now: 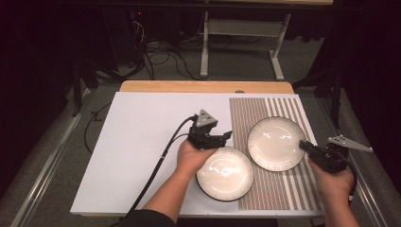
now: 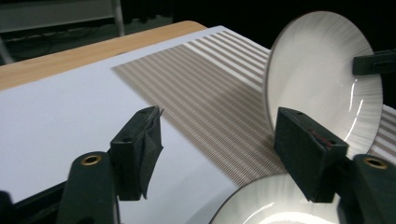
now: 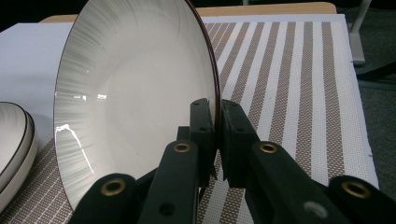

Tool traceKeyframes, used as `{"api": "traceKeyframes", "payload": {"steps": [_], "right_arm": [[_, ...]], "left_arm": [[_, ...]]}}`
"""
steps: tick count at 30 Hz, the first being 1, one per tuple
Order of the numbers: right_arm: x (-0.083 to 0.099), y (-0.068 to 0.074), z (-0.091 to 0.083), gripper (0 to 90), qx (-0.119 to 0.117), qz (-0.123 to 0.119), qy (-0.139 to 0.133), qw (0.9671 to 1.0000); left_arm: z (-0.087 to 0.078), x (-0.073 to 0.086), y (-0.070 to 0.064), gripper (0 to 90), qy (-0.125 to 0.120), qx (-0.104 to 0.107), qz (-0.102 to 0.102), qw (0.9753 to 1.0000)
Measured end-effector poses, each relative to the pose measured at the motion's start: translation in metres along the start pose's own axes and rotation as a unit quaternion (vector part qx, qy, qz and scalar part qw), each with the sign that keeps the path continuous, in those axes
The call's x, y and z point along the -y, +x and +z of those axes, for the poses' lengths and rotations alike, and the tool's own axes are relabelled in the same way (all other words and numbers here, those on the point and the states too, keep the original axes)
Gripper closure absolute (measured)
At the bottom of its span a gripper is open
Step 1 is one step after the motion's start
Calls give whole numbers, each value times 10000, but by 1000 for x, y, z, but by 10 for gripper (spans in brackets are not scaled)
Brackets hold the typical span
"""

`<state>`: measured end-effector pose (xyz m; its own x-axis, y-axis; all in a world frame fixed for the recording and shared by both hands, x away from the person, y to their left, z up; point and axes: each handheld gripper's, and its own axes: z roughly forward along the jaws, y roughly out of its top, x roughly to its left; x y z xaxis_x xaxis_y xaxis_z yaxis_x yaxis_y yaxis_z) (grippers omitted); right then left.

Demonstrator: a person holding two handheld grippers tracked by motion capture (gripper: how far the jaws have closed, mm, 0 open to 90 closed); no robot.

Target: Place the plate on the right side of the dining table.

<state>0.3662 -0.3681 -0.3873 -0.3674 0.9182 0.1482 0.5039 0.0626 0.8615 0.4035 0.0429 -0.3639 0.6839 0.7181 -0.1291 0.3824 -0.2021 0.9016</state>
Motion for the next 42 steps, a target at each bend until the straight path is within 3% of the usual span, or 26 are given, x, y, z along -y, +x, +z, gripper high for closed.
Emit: {"api": "traceKeyframes", "payload": {"steps": [7,8,14,20,24,29,42], "right_arm": [[-3,0,3,866,25,45,72,10000],[-3,1,3,866,35,54,88,9999],[-9,4,6,866,100,31,176,9998],[-13,6,10,865,159,31,264,9995],[-14,6,13,863,178,83,326,9993],[-15,3,19,860,147,172,405,9989],[-23,0,32,857,145,288,641,9974]], "left_arm": [[-51,20,29,241,-150,-285,1,9995],[-63,25,34,223,-180,-399,5,9990],[-110,45,47,136,-332,-714,-10,9969],[-148,67,58,65,-464,-827,-84,9955],[-159,81,64,21,-373,-923,-58,9950],[-164,97,74,2,-367,-995,-225,9941],[-169,99,76,2,-478,-857,-277,9948]]}}
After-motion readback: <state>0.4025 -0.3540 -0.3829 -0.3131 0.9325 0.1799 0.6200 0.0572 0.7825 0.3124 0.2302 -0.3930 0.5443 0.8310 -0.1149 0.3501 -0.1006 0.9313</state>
